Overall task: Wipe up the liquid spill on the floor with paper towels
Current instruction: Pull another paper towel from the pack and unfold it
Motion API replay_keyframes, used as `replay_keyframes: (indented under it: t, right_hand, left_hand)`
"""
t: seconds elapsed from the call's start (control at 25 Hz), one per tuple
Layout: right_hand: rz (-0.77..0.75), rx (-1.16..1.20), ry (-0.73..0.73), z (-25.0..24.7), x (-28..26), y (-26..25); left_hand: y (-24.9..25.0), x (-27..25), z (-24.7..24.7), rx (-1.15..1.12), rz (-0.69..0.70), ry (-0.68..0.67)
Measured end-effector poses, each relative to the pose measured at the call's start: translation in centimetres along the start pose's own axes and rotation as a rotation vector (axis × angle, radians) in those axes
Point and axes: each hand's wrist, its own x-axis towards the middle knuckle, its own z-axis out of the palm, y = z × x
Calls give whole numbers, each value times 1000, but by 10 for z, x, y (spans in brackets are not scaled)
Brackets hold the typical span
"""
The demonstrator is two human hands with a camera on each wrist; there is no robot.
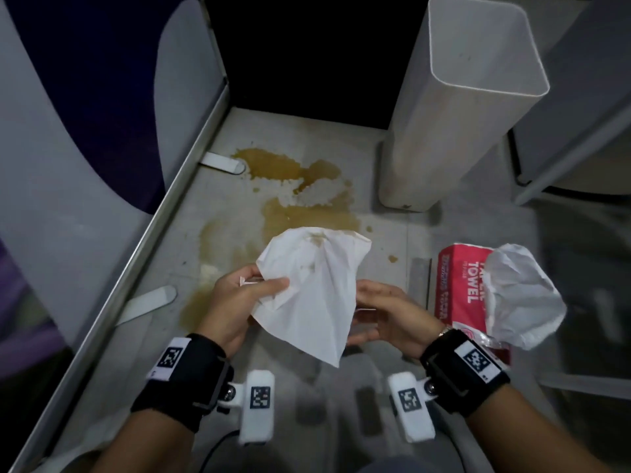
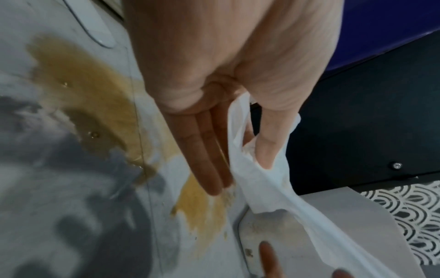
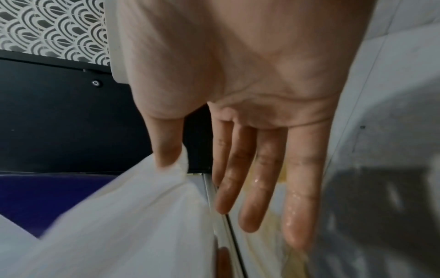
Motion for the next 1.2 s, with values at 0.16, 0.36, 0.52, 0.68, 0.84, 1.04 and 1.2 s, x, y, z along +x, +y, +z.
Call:
replay_keyframes:
  t: [0.16,0.36,0.52,0.68,0.84,1.04,1.2]
  right_hand:
    - [7,-44,14,19,6,-1]
    - [-54,-176,258,19,25,15]
    - [-30,-37,255,16,32,19]
    - [-54,99,251,10,42,19]
    - [-24,105,226,6,50,14]
    - [-80,-141,97,18,56,3]
    - [-66,-278,-8,29,58,-6]
  left_hand:
    - [-12,1,-12,172,97,112]
    - [-16,2,-36,227,102,94]
    - [-14,-2,-47,56,-32,-60]
    - [-17,4,-60,32,68,28]
    - [-9,0,-69,82,37,-94]
    - [-3,-2,-50,373,-49,-311]
    - [-22,3,-10,583,-83,-532]
